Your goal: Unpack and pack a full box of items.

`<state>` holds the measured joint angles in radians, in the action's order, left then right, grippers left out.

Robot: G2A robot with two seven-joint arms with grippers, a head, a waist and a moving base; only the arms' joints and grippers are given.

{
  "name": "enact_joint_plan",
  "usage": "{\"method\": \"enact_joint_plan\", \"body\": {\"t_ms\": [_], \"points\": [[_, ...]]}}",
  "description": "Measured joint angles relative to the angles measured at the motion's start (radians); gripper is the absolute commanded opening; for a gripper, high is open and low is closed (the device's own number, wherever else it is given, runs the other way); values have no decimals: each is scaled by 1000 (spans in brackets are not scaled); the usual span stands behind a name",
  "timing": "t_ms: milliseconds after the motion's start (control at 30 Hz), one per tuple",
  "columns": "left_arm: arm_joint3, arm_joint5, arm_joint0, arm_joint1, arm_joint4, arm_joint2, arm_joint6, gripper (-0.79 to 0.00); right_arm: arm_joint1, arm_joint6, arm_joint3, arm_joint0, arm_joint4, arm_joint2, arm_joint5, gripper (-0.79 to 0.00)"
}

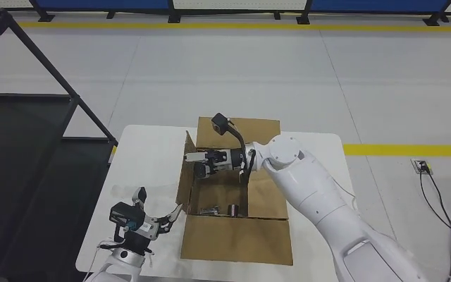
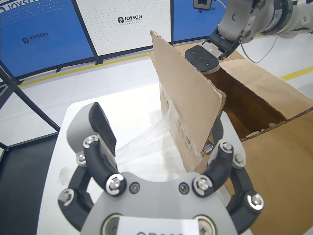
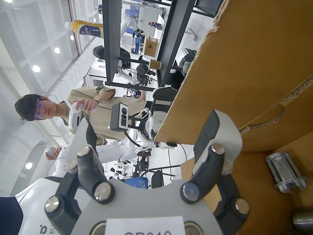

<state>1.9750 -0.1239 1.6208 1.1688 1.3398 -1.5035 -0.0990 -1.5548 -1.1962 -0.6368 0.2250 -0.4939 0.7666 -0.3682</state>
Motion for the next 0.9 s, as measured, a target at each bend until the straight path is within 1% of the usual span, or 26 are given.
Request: {"method": "enact_joint_plan", "body": {"t_ms": [233,400,567,700,900], "points": [[-9,5,23,2,-22,-16,-22,0,14,35,3,9,11,43,-38,0],[-27,8,31,4,-67,-38,-27,0,38,30,1,30,10,95,-61,0],[-48,20,23,7,-93,-51,-19,0,60,14,-22,54,39,126,-45,0],[-52,21,23,8,-93,-55,-18,0,72,33,-44,74,69,141,-30,0],[-58,30,28,11,-104,-56,-12,0,95,36,-75,107,78,186,-36,0]]}}
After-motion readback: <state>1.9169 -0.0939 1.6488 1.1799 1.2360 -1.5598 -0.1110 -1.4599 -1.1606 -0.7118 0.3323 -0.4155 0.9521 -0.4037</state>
